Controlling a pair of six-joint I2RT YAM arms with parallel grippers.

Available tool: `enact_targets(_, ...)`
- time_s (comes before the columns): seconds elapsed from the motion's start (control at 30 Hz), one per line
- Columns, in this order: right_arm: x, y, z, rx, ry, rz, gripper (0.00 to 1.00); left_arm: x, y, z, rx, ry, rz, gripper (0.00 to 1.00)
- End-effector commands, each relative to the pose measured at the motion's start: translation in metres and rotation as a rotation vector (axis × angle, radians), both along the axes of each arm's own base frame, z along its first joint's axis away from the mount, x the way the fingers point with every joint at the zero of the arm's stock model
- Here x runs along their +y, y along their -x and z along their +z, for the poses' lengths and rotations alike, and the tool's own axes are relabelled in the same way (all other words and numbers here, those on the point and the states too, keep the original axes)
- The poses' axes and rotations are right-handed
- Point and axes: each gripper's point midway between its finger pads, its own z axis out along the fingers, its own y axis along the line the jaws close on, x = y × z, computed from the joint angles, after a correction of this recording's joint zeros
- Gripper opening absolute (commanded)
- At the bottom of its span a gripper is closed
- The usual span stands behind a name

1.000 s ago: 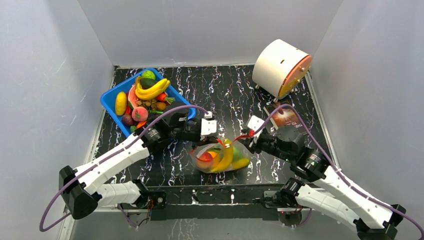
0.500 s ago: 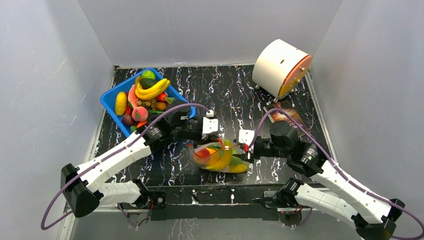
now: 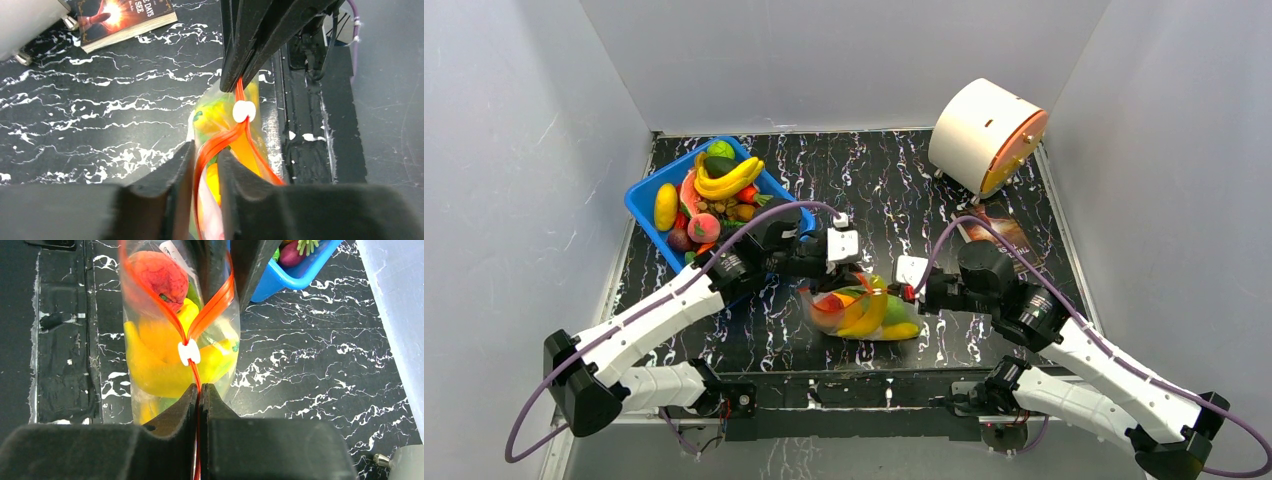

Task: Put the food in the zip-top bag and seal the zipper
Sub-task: Zip the zipper food storage bag at the center of the board.

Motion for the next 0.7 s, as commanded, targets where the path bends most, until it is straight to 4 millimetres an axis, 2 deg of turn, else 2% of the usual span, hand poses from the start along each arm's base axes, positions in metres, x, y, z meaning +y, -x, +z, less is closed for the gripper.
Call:
enact_targets(0.0, 0.004, -0.009, 0.026, -0.06, -0.08, -0.034, 0.0, 0.004, 0.003, 0.058, -0.074, 0.104, 0.008, 0.35)
enact_targets(0.1, 0.007, -0.011, 0.029, -0.038, -0.101, -0.046, 0.0, 0.005, 0.02, 0.074, -0.092, 0.163, -0.072, 0.37)
enact_targets(0.17, 0.01, -0.012, 0.031, -0.022, -0.122, -0.054, 0.0, 0.003, 0.024, 0.075, -0.104, 0.19, -0.104, 0.36)
enact_targets(0.43, 0.017, -0.014, 0.043, 0.032, -0.21, -0.086, 0.0, -0.007, 0.024, 0.051, -0.09, 0.17, -0.15, 0.35)
enact_targets(0.67, 0.019, -0.014, 0.044, 0.044, -0.22, -0.085, 0.0, -0.014, 0.016, 0.029, -0.074, 0.131, -0.143, 0.34)
